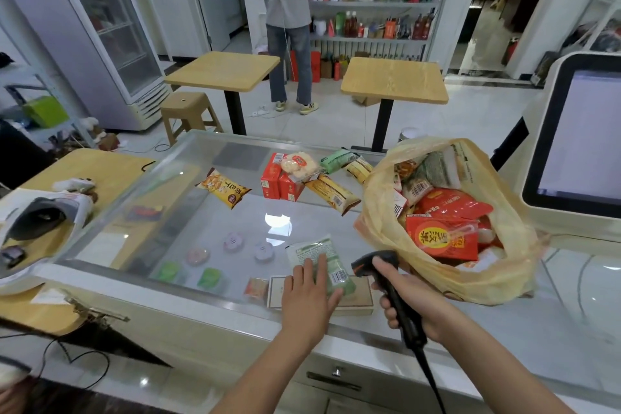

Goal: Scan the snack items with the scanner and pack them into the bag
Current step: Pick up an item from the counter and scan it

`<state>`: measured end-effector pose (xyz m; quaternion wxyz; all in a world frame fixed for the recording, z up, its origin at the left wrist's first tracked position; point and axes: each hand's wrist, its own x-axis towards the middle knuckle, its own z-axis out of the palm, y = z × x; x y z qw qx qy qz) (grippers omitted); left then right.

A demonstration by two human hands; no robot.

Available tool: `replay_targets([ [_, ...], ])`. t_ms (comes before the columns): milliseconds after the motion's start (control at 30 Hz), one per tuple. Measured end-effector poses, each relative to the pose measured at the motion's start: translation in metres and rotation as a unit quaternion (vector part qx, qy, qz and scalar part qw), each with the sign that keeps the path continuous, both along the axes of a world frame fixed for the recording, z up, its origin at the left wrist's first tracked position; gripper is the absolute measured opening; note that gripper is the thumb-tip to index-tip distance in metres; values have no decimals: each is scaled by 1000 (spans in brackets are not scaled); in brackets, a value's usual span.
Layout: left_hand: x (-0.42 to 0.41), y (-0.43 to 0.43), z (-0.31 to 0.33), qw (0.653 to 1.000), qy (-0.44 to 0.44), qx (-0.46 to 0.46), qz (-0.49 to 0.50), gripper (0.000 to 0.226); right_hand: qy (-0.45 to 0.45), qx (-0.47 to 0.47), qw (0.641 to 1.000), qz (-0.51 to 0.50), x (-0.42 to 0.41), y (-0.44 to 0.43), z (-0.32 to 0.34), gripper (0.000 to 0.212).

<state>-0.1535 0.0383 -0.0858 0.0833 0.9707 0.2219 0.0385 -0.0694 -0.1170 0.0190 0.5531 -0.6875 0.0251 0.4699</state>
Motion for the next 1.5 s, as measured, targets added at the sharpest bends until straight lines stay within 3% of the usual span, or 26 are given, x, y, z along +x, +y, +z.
replay_targets([
  [167, -2, 1, -7, 1000, -29, -5, 7, 71, -10, -10, 999, 30, -2, 0, 55, 70],
  [333, 0, 1, -5, 999, 5, -26, 19, 71, -9, -8, 998, 62, -5, -4, 84, 79],
  [800, 3, 3, -15, 1000, -6, -25, 16, 73, -36, -15, 996, 85, 1, -14, 89, 76],
  [1000, 2, 8, -13, 999, -16, -20, -29, 98, -42, -45, 995, 75, 2, -4, 57, 70],
  [1167, 4, 9, -8, 998, 0, 24, -65, 66, -145, -69, 986, 35, 5, 7, -6, 45],
  [1233, 5, 15, -8, 994, -36, 62, -87, 51, -181, -72, 980, 39, 5, 12, -21, 44],
  [1400, 5, 31, -5, 973, -174, 122, -88, 41, -230, -90, 965, 84, 0, 21, -30, 51],
  [1500, 8, 29, 21, 964, -259, 56, -14, 21, -322, -182, 916, 152, 3, 24, -32, 61],
])
